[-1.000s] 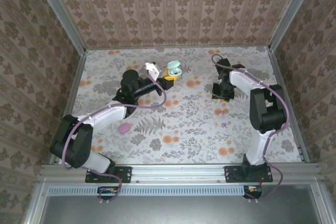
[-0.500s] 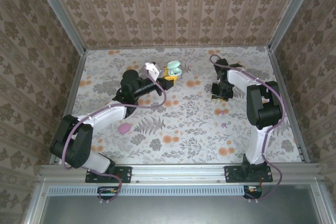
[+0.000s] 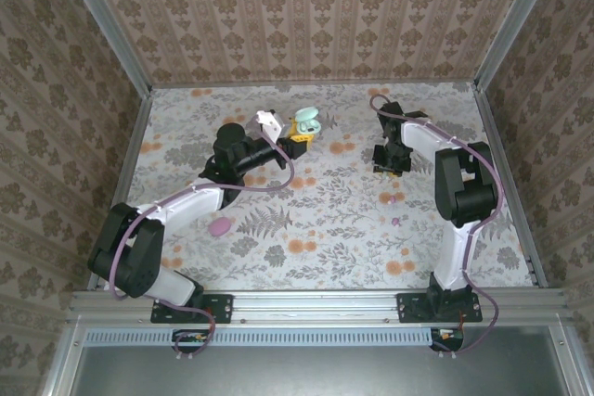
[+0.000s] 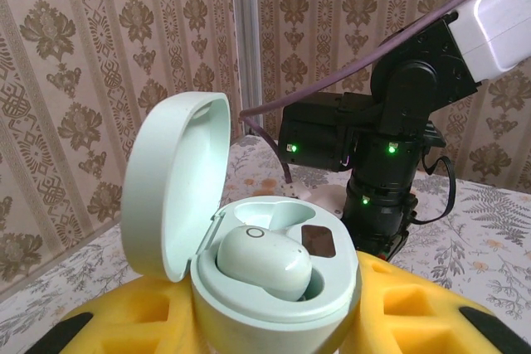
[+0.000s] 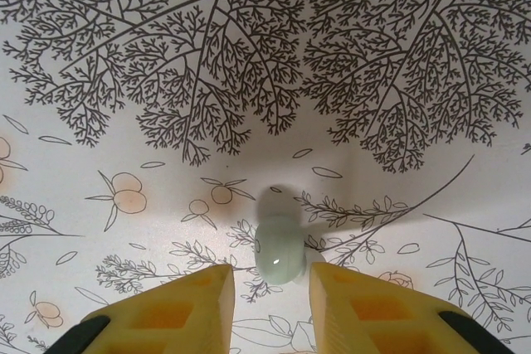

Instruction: Insert wireless bluetooth earbuds into charging case

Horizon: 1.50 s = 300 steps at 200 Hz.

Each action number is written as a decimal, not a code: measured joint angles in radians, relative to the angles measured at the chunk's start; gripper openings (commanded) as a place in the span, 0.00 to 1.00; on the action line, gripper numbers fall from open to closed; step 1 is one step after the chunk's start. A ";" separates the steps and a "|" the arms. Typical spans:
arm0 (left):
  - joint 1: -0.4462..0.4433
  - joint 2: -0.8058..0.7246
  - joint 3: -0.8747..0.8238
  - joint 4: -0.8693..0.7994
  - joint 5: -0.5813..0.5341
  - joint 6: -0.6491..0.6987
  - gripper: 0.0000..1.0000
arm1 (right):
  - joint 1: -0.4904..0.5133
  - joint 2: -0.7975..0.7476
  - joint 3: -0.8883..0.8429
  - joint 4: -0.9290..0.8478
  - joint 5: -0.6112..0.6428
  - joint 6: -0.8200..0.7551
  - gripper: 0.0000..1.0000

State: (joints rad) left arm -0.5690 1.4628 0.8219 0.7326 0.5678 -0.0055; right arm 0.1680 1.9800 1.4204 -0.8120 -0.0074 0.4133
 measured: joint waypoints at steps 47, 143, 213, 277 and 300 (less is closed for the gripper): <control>0.000 0.000 -0.003 0.000 -0.001 0.002 0.25 | 0.000 0.014 0.007 0.000 0.002 -0.004 0.32; 0.000 0.000 -0.003 0.000 -0.001 0.002 0.26 | 0.000 0.034 0.024 -0.001 0.036 -0.023 0.30; 0.000 0.000 -0.003 0.000 -0.003 0.002 0.26 | 0.000 0.049 0.034 0.000 0.053 -0.030 0.29; 0.000 0.000 -0.003 -0.001 -0.005 0.002 0.26 | 0.000 0.054 0.047 -0.005 0.057 -0.052 0.29; 0.000 0.000 -0.003 -0.001 -0.005 0.002 0.26 | 0.000 0.062 0.057 -0.008 0.057 -0.060 0.29</control>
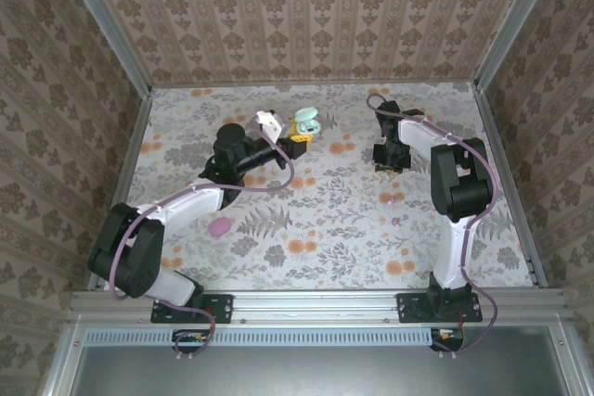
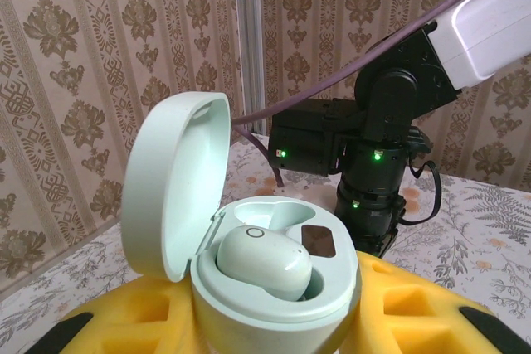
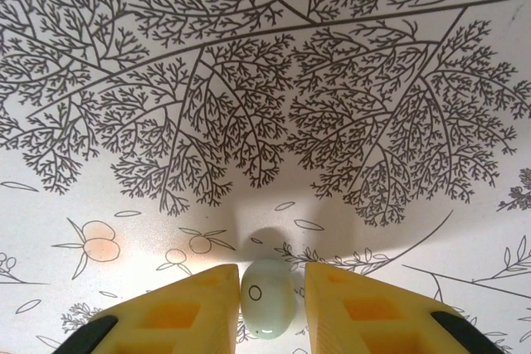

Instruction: Insert wireless bluetooth earbuds into charging case

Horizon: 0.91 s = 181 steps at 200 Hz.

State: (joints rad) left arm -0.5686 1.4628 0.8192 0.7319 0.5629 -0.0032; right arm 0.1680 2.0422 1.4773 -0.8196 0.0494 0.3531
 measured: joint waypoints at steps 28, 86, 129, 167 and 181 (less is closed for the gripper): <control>0.000 0.000 0.000 -0.001 0.000 0.000 0.25 | 0.000 0.015 0.006 -0.001 0.000 -0.011 0.29; 0.000 0.000 0.000 -0.011 0.000 0.000 0.25 | 0.000 0.024 0.009 -0.012 0.000 -0.014 0.30; 0.000 0.000 0.000 -0.014 0.000 0.000 0.25 | 0.000 0.024 0.009 -0.019 -0.004 -0.015 0.29; 0.000 0.000 0.000 -0.015 0.000 0.000 0.25 | 0.000 0.024 0.009 -0.019 -0.007 -0.014 0.27; 0.000 0.000 0.000 -0.015 0.000 0.000 0.25 | 0.000 0.024 0.009 -0.019 -0.008 -0.014 0.26</control>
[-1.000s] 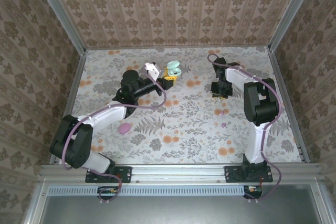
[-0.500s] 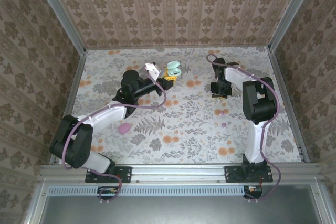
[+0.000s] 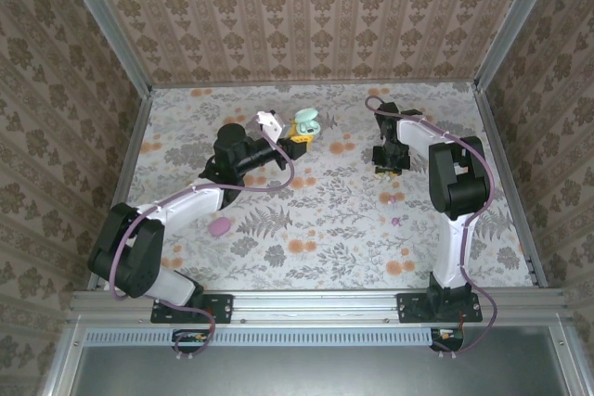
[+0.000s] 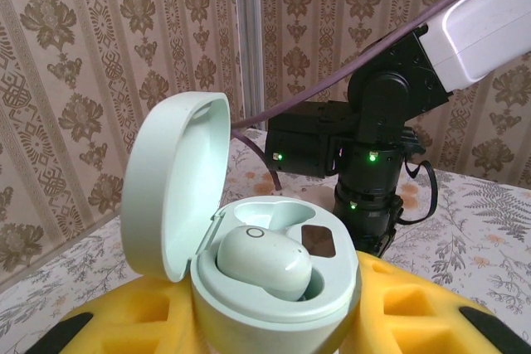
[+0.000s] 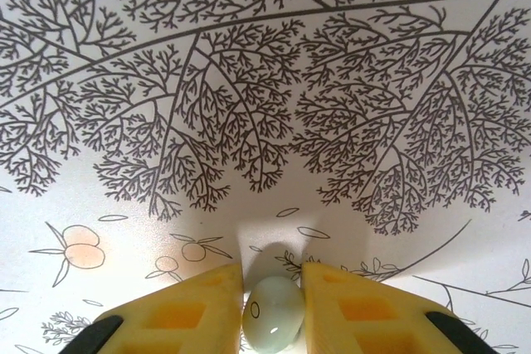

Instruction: Insert wireless bluetooth earbuds into charging case

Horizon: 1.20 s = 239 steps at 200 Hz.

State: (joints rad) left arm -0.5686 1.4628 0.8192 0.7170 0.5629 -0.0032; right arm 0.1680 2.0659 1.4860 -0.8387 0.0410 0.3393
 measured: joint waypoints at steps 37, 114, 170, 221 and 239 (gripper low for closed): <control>0.000 0.000 0.000 0.000 0.000 0.000 0.25 | 0.000 -0.007 -0.002 0.002 -0.031 0.005 0.26; 0.001 0.000 0.000 -0.007 -0.002 -0.003 0.25 | -0.006 -0.288 -0.108 0.171 -0.344 0.114 0.26; 0.007 0.011 0.000 -0.005 0.037 -0.023 0.25 | -0.003 -0.474 -0.120 0.344 -0.575 0.246 0.27; 0.007 0.037 0.009 0.003 0.107 -0.051 0.25 | 0.046 -0.522 -0.078 0.415 -0.712 0.297 0.27; 0.011 0.042 0.015 0.029 0.135 -0.073 0.25 | 0.069 -0.522 -0.053 0.426 -0.753 0.297 0.27</control>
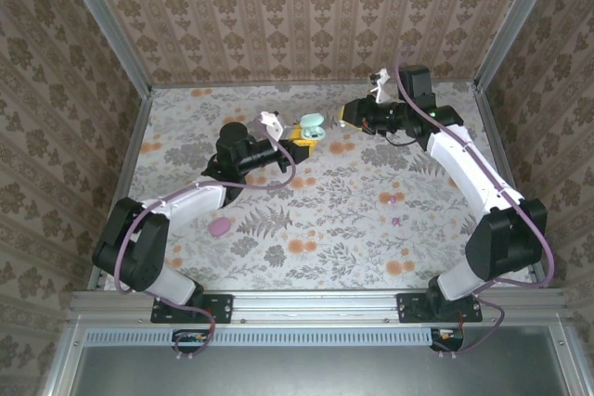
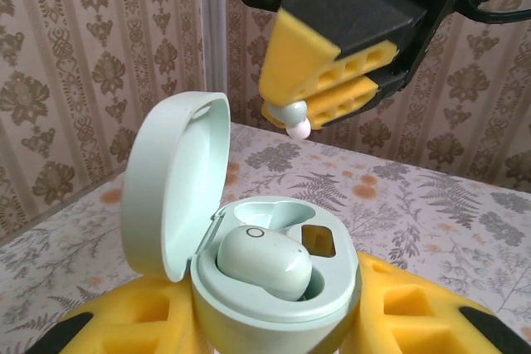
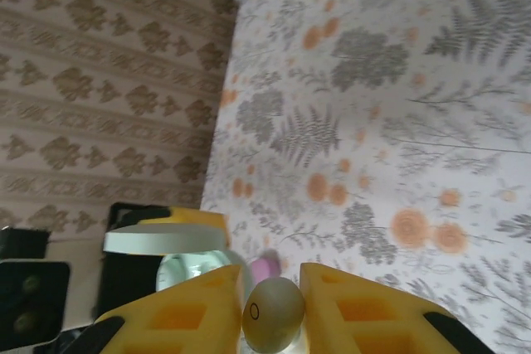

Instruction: Insert wireless bluetooth earbuds into charging case

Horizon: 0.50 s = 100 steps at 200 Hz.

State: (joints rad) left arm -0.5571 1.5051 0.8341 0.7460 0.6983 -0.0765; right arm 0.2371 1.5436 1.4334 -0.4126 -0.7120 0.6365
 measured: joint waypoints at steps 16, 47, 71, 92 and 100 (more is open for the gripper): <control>0.009 0.006 0.009 0.024 0.025 -0.026 0.25 | 0.017 0.000 0.020 0.008 -0.033 0.000 0.27; 0.024 0.021 0.024 0.060 0.058 -0.064 0.25 | 0.039 0.000 0.039 0.021 -0.084 -0.006 0.27; 0.028 0.028 0.026 0.070 0.075 -0.085 0.26 | 0.051 0.000 0.043 0.021 -0.107 -0.013 0.27; 0.028 0.034 0.029 0.070 0.088 -0.097 0.25 | 0.064 0.000 0.053 0.021 -0.114 -0.031 0.27; 0.028 0.035 0.031 0.070 0.092 -0.101 0.26 | 0.069 0.000 0.059 0.020 -0.116 -0.035 0.27</control>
State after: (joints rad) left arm -0.5293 1.5402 0.8654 0.8162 0.7898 -0.1772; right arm 0.3058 1.5433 1.4925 -0.3923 -0.8284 0.6014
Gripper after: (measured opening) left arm 0.350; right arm 0.269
